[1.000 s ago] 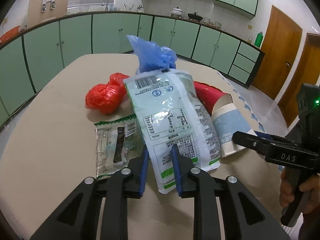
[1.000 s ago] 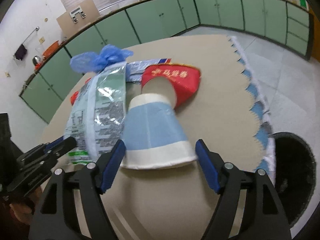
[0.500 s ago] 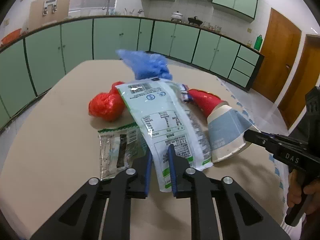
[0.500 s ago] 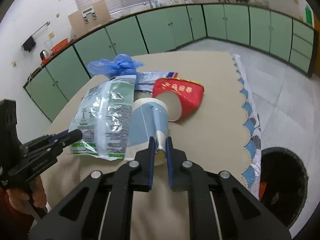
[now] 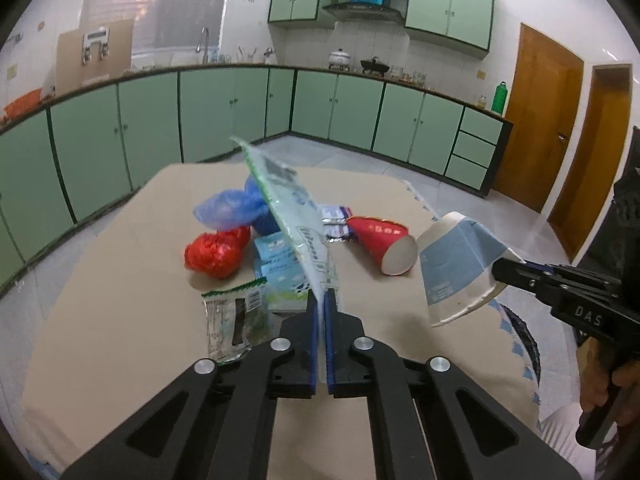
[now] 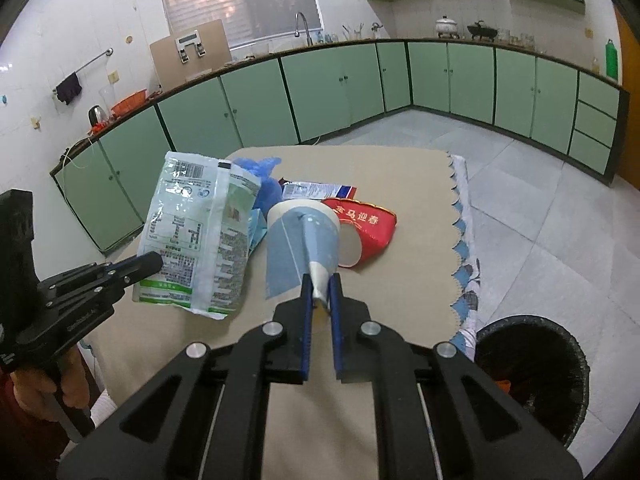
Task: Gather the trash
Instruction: 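Grasp the blue-white paper cup with the right tool while the left tool lifts the bag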
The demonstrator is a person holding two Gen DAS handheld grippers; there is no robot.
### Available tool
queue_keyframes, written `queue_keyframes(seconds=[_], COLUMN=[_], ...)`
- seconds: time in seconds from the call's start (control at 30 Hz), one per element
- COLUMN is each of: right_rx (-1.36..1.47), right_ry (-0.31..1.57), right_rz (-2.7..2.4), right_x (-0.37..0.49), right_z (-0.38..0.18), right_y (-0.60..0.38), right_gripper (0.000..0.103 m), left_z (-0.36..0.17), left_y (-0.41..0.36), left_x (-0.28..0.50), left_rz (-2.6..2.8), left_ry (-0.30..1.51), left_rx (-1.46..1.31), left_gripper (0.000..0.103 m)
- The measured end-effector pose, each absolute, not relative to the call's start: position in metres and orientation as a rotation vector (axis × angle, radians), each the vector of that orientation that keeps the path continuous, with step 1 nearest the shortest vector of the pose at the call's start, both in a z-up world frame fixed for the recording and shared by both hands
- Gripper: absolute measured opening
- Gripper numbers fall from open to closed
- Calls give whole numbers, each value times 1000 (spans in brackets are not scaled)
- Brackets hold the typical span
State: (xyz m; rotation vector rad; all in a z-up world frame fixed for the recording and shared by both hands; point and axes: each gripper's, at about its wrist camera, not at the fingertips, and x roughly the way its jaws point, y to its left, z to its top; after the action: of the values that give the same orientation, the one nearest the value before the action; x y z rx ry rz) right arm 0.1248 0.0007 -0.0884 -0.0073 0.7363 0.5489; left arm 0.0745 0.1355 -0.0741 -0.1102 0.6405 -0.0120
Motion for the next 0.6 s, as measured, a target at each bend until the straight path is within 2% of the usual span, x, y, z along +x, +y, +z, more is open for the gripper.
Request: queue_keyframes(seconds=[0.27, 0.6], right_rx=[-27, -28], right_ry=[719, 740], right_rz=[518, 438], right_x=[108, 89], right_z=[-78, -78], right_y=[-4, -33], right_gripper=[7, 7], left_z=[-61, -71], left_y=[100, 67], left_x=[55, 48], left_rz=[-39, -104], left_ry=[592, 609], left_rx=[-7, 13], left_gripper=[3, 2])
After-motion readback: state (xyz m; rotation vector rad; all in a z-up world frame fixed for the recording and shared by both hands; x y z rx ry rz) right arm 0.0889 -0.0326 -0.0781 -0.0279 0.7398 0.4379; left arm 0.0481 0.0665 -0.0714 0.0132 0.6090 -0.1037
